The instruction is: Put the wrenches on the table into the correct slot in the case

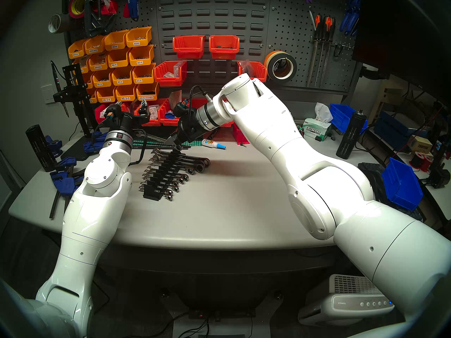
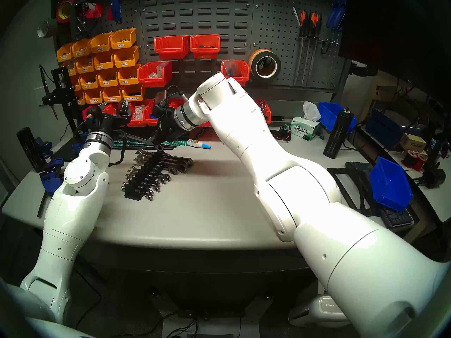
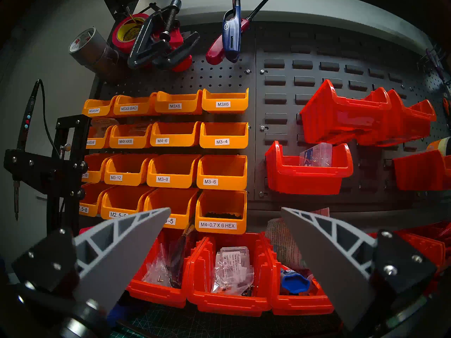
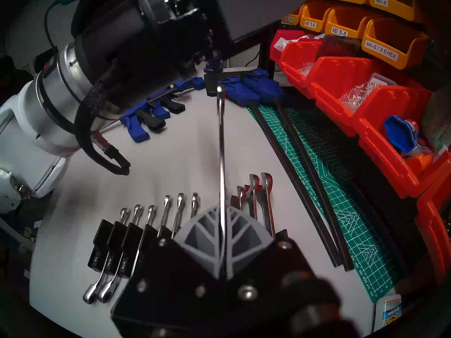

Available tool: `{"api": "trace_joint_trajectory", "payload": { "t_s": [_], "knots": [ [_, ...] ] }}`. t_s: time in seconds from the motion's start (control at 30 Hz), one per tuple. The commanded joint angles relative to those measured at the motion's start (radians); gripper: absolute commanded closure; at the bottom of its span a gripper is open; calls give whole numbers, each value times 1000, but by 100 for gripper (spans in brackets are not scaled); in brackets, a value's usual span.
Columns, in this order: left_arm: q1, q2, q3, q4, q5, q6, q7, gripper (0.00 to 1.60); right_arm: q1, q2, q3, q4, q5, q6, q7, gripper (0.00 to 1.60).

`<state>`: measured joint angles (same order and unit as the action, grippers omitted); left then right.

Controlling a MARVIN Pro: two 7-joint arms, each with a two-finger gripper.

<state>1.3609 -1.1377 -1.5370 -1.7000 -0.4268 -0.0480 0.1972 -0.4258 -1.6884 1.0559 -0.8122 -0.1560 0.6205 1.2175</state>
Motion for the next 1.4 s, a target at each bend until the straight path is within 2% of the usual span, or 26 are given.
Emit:
{"api": "trace_joint_trajectory", "payload": {
  "t_s": [0.0,0.07,0.67,0.73,0.87,0.9,1.13,1.37],
  "knots": [
    [-32,1,-8,-28,0,-11,0,0,55,3,-5,-23,33,-4,106,160],
    [-32,1,-8,-28,0,-11,0,0,54,5,-11,-25,44,-3,89,160],
    [-32,1,-8,-28,0,-11,0,0,61,23,-51,-20,74,2,109,160],
    [-32,1,-8,-28,0,-12,0,0,47,33,-75,-35,90,13,93,160],
    [-32,1,-8,-28,0,-12,0,0,9,66,-135,-77,100,53,114,160],
    [-32,1,-8,-28,0,-12,0,0,-2,78,-152,-96,122,61,86,160],
    [-32,1,-8,-28,0,-11,0,0,-38,134,-201,-170,168,98,51,160],
    [-32,1,-8,-28,0,-11,0,0,-33,180,-245,-223,230,125,-4,160]
  ]
}}
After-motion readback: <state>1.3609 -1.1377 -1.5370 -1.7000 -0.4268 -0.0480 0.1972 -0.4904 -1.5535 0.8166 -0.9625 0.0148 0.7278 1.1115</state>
